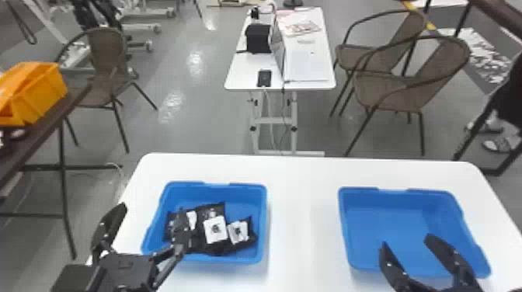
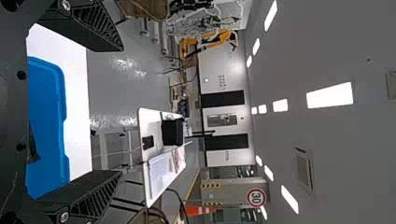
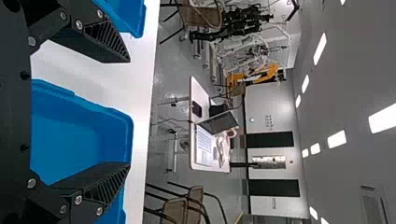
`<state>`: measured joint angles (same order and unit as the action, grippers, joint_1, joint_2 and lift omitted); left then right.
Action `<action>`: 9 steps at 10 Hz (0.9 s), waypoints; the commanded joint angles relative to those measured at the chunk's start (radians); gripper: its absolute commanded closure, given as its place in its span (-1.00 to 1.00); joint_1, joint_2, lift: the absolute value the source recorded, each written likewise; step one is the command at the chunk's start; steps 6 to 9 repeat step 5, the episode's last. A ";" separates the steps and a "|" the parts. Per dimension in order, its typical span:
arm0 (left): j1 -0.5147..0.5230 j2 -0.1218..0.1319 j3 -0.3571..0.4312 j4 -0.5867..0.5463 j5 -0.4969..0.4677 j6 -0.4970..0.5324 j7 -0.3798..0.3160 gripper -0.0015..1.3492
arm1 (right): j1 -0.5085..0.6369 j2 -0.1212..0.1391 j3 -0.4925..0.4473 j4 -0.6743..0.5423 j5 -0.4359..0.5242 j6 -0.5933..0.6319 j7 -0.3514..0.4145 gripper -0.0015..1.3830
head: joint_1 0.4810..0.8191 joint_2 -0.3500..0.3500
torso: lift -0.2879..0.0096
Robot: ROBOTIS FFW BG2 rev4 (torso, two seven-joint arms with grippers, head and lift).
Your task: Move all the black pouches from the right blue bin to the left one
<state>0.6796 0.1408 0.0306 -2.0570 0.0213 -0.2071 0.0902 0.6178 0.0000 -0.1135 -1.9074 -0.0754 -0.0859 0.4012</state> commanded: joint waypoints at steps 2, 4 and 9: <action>-0.002 -0.001 0.000 0.000 -0.001 0.000 -0.001 -0.87 | -0.001 0.001 0.000 0.001 0.000 0.000 0.002 -0.63 | 0.27 0.25 | 1.00; -0.002 -0.001 0.002 0.002 -0.001 0.000 -0.006 -0.87 | -0.004 0.001 0.000 0.001 0.003 -0.002 0.001 -0.63 | 0.27 0.25 | 1.00; -0.002 -0.001 0.003 0.002 0.000 0.000 -0.010 -0.87 | -0.004 0.001 0.000 0.001 0.003 -0.002 0.001 -0.63 | 0.27 0.25 | 1.00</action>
